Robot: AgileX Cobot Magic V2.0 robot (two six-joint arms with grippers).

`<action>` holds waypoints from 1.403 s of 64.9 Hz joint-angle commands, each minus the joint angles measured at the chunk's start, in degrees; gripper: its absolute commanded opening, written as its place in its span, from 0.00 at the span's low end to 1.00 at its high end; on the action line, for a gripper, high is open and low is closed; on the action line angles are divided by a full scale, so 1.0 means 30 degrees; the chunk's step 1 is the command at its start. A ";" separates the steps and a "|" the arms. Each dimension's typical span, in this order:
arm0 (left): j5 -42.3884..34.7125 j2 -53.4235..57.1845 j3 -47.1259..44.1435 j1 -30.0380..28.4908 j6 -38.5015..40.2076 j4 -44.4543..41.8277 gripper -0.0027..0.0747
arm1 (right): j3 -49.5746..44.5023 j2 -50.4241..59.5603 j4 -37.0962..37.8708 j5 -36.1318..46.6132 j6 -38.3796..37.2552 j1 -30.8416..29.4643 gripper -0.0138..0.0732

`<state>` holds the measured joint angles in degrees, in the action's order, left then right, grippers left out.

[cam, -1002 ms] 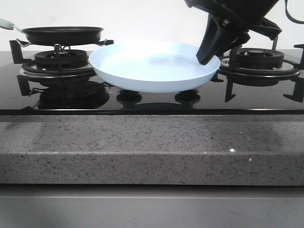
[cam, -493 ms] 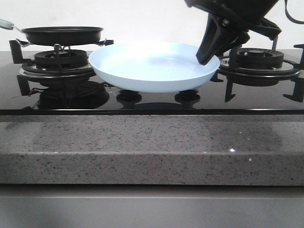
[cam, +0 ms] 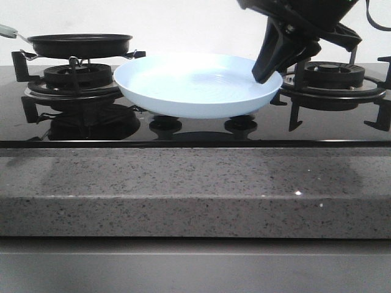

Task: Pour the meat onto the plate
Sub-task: 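Grasp the pale green pan handle with the left gripper and lift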

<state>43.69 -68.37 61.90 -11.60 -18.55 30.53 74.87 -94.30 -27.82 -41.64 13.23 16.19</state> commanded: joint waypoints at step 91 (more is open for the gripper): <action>0.2041 -1.1983 0.6426 -0.1633 -0.6402 1.9177 0.59 | 0.0459 0.0569 -0.0070 0.0560 0.0257 -0.0021 0.03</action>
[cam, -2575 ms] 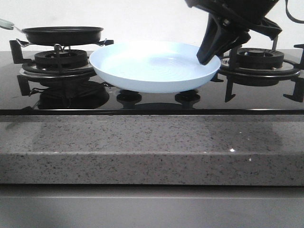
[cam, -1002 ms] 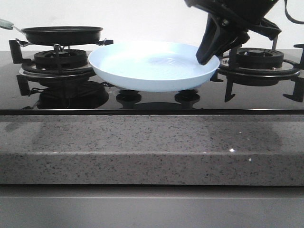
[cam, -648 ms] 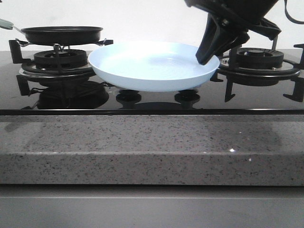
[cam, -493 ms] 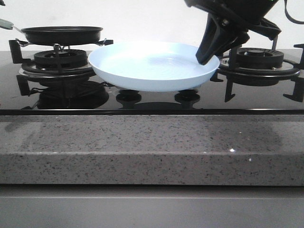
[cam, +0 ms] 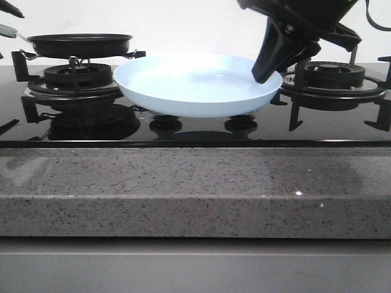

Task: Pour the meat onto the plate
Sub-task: 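Grasp the pale green pan handle with the left gripper and lift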

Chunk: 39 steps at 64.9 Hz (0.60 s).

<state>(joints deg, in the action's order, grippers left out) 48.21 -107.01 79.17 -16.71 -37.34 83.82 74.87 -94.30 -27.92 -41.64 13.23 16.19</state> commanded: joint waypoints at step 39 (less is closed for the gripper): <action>0.1064 0.0900 0.0670 0.0036 -0.0590 0.2444 0.10 | 0.0459 0.0569 -0.0038 0.0542 0.0257 -0.0021 0.03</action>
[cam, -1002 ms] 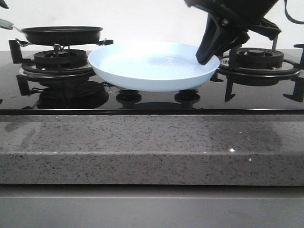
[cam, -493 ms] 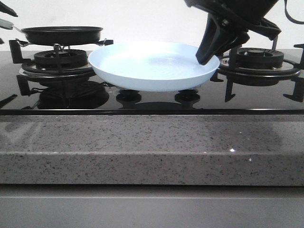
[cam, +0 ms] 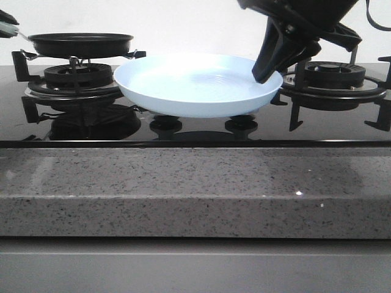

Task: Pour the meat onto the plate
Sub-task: 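Grasp the pale green pan handle with the left gripper and lift, then tilt the pan over the plate with the left gripper, pouring meat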

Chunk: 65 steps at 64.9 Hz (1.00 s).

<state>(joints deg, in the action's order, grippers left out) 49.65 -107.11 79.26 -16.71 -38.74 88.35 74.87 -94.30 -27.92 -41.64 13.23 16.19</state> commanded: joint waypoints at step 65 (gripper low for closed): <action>-0.1012 1.0597 -0.4289 0.5161 -0.7769 0.2559 0.01 | 0.0459 0.0569 -0.0038 0.0518 0.0257 -0.0021 0.03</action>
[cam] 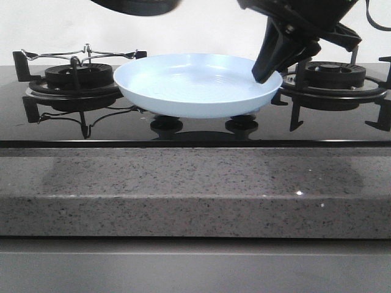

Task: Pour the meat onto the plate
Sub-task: 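Tilt the pan over the plate with the left gripper, pouring meat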

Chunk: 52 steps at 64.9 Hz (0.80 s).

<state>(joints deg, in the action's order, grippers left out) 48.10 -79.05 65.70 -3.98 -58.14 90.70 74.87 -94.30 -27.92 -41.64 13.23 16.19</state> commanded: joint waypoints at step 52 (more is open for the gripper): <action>-0.0598 0.2124 0.0228 0.5699 -1.8513 0.1614 0.01 | 0.0459 0.0569 -0.0038 0.0518 0.0257 -0.0021 0.03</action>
<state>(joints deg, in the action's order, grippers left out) 44.39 -74.98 64.74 12.56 -108.97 90.60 74.87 -94.30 -27.92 -41.64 13.23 16.19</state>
